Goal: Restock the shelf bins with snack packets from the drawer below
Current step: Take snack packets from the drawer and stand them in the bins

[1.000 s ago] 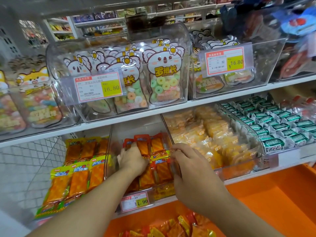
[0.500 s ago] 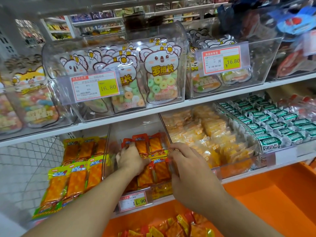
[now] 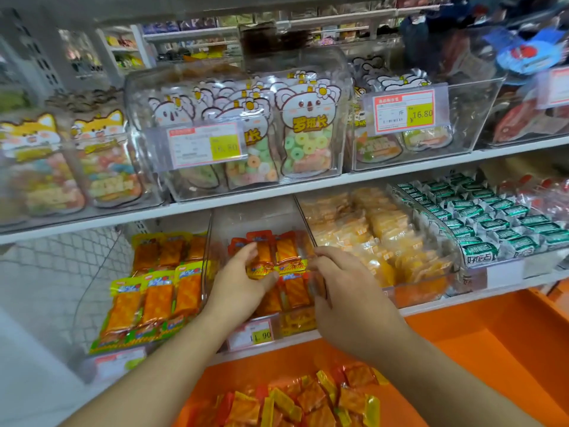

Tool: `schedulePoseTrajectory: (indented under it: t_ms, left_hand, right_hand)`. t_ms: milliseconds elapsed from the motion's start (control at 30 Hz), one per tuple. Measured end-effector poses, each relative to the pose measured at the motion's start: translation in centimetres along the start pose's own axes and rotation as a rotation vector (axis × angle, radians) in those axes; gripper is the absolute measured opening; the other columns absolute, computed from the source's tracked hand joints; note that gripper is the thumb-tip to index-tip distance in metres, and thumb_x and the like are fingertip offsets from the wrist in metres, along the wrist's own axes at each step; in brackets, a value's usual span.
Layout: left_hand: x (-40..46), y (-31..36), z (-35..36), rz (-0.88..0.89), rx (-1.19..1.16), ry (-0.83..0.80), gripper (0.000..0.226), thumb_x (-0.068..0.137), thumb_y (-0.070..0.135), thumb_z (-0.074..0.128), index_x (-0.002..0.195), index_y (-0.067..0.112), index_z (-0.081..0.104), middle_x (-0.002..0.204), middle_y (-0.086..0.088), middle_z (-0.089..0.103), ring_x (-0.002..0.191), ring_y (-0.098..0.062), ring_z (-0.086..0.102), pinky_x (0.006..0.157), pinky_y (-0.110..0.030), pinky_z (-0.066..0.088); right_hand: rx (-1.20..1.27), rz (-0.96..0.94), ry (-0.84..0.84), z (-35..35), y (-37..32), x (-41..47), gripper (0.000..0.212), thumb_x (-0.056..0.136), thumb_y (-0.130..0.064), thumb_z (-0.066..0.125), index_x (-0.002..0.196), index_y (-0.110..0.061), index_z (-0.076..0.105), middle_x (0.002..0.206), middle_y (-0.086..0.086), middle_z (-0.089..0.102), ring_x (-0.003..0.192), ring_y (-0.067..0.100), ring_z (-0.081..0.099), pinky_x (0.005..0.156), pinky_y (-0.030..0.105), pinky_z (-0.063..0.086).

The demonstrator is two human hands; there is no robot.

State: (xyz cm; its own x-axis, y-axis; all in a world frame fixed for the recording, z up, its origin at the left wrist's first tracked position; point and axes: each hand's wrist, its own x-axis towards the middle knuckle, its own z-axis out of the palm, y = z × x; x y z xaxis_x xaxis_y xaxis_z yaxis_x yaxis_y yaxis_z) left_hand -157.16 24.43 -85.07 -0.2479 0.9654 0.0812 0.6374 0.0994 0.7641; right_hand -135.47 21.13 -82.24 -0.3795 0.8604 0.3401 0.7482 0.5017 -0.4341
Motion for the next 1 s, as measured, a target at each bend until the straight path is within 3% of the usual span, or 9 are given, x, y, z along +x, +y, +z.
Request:
schedulePoseTrajectory:
  t_ms: [133, 267, 433, 533, 633, 700, 833, 900, 1000]
  left_hand:
    - [-7.6, 1.4, -2.7, 0.128, -0.235, 0.008, 0.04, 0.09, 0.025, 0.08, 0.126, 0.034, 0.064, 0.115, 0.018, 0.073, 0.106, -0.001, 0.068, 0.091, -0.026, 0.055]
    - [-15.2, -0.9, -3.4, 0.075, -0.395, -0.102, 0.015, 0.091, 0.009, 0.076, 0.099, 0.022, 0.073, 0.089, 0.001, 0.077, 0.086, -0.013, 0.073, 0.078, -0.022, 0.056]
    - [-19.0, -12.3, -0.1, -0.223, -0.163, -0.224, 0.01, 0.09, 0.017, 0.077, 0.091, 0.026, 0.073, 0.085, 0.008, 0.075, 0.082, -0.002, 0.069, 0.071, -0.012, 0.048]
    - [-20.0, -19.4, 2.4, -0.351, -0.086, -0.247, 0.021, 0.087, 0.014, 0.078, 0.088, 0.031, 0.067, 0.086, 0.011, 0.073, 0.084, -0.006, 0.07, 0.073, -0.014, 0.049]
    - [-19.4, -24.1, 4.8, -0.358, -0.016, -0.296, 0.031, 0.086, 0.012, 0.076, 0.101, 0.037, 0.067, 0.104, 0.018, 0.074, 0.099, 0.002, 0.069, 0.094, -0.032, 0.056]
    - [-17.9, -24.7, 5.8, -0.295, 0.067, -0.304, 0.048, 0.087, 0.011, 0.073, 0.126, 0.036, 0.063, 0.127, 0.018, 0.066, 0.118, -0.003, 0.062, 0.108, -0.029, 0.047]
    - [-13.6, -26.3, 8.2, -0.197, 0.255, -0.285, 0.066, 0.094, 0.016, 0.065, 0.154, 0.031, 0.043, 0.159, 0.005, 0.044, 0.148, -0.016, 0.038, 0.124, -0.028, 0.026]
    - [-12.0, -28.2, 9.6, -0.138, 0.373, -0.362, 0.068, 0.1, 0.022, 0.06, 0.161, 0.029, 0.031, 0.168, 0.006, 0.029, 0.156, -0.015, 0.022, 0.127, -0.029, 0.016]
    - [-10.8, -30.4, 10.7, -0.126, 0.474, -0.511, 0.068, 0.105, 0.033, 0.054, 0.164, 0.027, 0.021, 0.171, 0.003, 0.022, 0.159, -0.02, 0.011, 0.129, -0.039, 0.014]
  right_hand:
    - [0.064, -0.058, -0.017, -0.4, -1.5, -2.1, 0.024, 0.091, -0.017, 0.058, 0.114, -0.02, 0.058, 0.121, -0.008, 0.049, 0.106, 0.015, 0.051, 0.083, 0.028, 0.049]
    - [0.144, -0.084, -0.174, 1.6, -2.9, -5.5, 0.014, 0.088, -0.013, 0.062, 0.099, -0.02, 0.06, 0.098, -0.005, 0.059, 0.087, 0.014, 0.056, 0.073, 0.036, 0.051]
    - [-0.029, 0.09, -0.597, 9.3, -1.0, -9.5, 0.012, 0.083, -0.024, 0.053, 0.095, -0.024, 0.05, 0.094, -0.003, 0.057, 0.089, 0.024, 0.056, 0.072, 0.041, 0.05]
    - [-0.122, 0.196, -0.788, 14.3, 1.3, -11.5, 0.042, 0.083, -0.021, 0.055, 0.125, -0.018, 0.053, 0.119, 0.01, 0.061, 0.111, 0.036, 0.061, 0.075, 0.038, 0.048]
    - [-0.177, 0.294, -0.868, 18.7, 3.3, -12.6, 0.066, 0.089, -0.02, 0.061, 0.151, -0.017, 0.04, 0.147, 0.013, 0.049, 0.136, 0.035, 0.051, 0.103, 0.043, 0.051]
    - [-0.184, 0.34, -0.846, 21.5, 4.6, -12.5, 0.075, 0.09, -0.022, 0.064, 0.158, -0.018, 0.033, 0.16, 0.012, 0.038, 0.146, 0.032, 0.042, 0.113, 0.04, 0.045]
    - [-0.162, 0.33, -0.799, 26.6, 7.9, -11.4, 0.086, 0.088, -0.014, 0.062, 0.164, -0.02, 0.022, 0.171, 0.008, 0.021, 0.155, 0.029, 0.028, 0.122, 0.039, 0.034]
    - [-0.19, 0.261, -0.78, 28.7, 10.0, -10.9, 0.086, 0.091, -0.016, 0.058, 0.166, -0.025, 0.018, 0.173, 0.004, 0.016, 0.158, 0.027, 0.019, 0.126, 0.039, 0.025]
    - [-0.234, 0.199, -0.791, 30.9, 12.2, -10.8, 0.077, 0.097, -0.022, 0.055, 0.165, -0.029, 0.021, 0.171, -0.001, 0.024, 0.157, 0.028, 0.02, 0.128, 0.042, 0.022]
